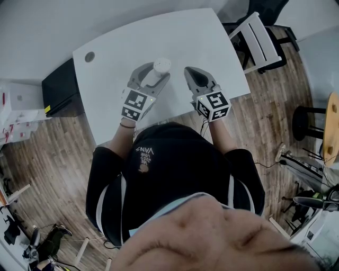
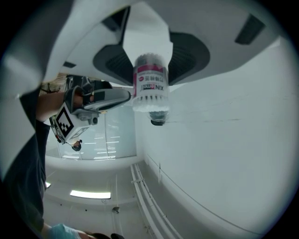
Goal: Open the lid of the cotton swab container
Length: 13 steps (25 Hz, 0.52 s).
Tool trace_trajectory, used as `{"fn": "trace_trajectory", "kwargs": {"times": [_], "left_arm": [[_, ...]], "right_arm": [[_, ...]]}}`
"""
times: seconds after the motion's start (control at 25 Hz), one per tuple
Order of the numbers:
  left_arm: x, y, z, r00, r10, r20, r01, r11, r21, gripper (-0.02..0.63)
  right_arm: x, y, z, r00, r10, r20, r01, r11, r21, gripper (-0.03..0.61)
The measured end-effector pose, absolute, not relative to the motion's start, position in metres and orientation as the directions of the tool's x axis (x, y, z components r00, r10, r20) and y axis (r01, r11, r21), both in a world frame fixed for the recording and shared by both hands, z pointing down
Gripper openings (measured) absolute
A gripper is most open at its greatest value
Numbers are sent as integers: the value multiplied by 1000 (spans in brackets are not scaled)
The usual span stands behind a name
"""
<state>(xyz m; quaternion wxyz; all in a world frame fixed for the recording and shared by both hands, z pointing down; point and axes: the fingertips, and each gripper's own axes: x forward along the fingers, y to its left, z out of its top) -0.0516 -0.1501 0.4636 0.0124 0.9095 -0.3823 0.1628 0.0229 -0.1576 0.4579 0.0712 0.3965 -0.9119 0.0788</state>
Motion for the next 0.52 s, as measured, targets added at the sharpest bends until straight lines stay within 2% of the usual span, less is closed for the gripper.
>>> {"fn": "trace_trajectory", "kwargs": {"times": [0.52], "left_arm": [[-60,-148,475,643,-690,333,-710,-700,-77,241]], "right_arm": [[17,-157,461,-677,-709,197,-733,674,-90,12]]}}
